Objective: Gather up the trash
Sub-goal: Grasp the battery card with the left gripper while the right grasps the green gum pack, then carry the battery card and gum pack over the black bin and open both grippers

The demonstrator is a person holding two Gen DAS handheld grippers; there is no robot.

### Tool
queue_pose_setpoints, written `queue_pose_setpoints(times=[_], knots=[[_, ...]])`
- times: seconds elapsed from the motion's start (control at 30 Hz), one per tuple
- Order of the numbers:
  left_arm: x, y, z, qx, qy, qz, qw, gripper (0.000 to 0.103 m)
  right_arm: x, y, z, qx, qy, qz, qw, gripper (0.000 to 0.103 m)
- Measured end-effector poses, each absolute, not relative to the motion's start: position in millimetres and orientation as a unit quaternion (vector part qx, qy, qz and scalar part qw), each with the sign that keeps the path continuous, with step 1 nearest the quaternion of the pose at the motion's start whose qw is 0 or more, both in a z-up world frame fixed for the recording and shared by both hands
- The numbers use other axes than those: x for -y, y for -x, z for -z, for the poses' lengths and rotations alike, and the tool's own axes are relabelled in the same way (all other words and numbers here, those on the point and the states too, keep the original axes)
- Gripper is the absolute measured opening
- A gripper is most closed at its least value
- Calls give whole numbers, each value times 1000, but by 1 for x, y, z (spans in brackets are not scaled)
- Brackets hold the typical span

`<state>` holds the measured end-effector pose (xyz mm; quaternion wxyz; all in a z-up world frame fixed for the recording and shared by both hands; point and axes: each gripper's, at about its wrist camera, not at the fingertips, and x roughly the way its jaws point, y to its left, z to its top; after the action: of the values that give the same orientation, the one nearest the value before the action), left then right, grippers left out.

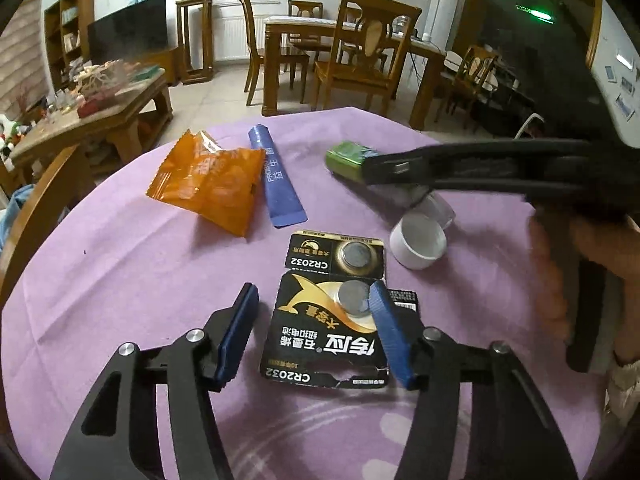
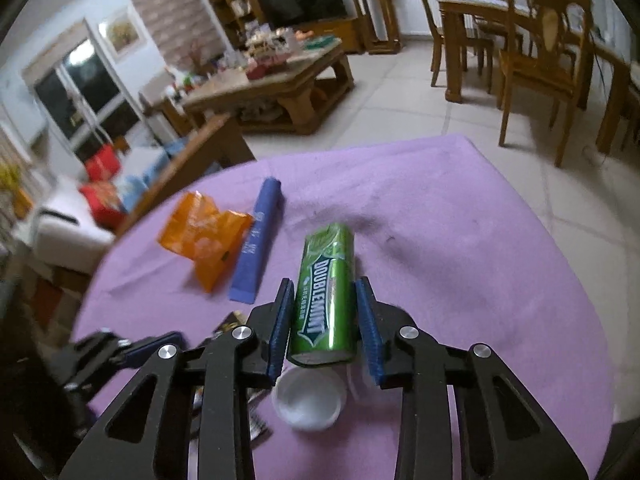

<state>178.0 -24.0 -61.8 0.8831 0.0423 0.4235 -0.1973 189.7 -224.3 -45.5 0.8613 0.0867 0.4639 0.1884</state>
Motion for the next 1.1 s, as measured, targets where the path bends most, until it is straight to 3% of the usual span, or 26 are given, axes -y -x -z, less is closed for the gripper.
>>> queue_pose_setpoints(times=[0.17, 0.23, 0.3, 0.4, 0.53, 0.57, 0.67, 0.73, 0.77, 1.1], knots=[[35, -169, 62, -423, -62, 200, 882, 61, 266, -153, 31, -445, -135, -204, 861, 22], [40, -163, 63, -425, -76, 206, 878, 81, 276, -135, 29, -441, -123, -201, 866, 22], [48, -160, 65, -427, -95, 208, 875, 85, 283, -118, 31, -440, -96, -188, 873, 22], [48, -160, 65, -428, -94, 212, 874, 83, 288, -105, 40, -453, -80, -189, 868, 22], [32, -164, 64, -424, -67, 197, 881, 61, 288, -102, 42, -455, -59, -183, 869, 32], [31, -165, 64, -423, -64, 196, 882, 61, 287, -103, 43, -456, -55, -182, 870, 37], [32, -165, 63, -423, -66, 196, 882, 61, 278, -108, 48, -468, -29, -180, 865, 38], [27, -167, 63, -423, -66, 197, 882, 61, 268, -110, 53, -473, -3, -173, 864, 34], [26, -167, 62, -423, -65, 198, 882, 61, 265, -107, 53, -467, 11, -167, 868, 21], [9, -169, 61, -422, -16, 199, 884, 60, 314, -51, 38, -440, -148, -230, 855, 21]])
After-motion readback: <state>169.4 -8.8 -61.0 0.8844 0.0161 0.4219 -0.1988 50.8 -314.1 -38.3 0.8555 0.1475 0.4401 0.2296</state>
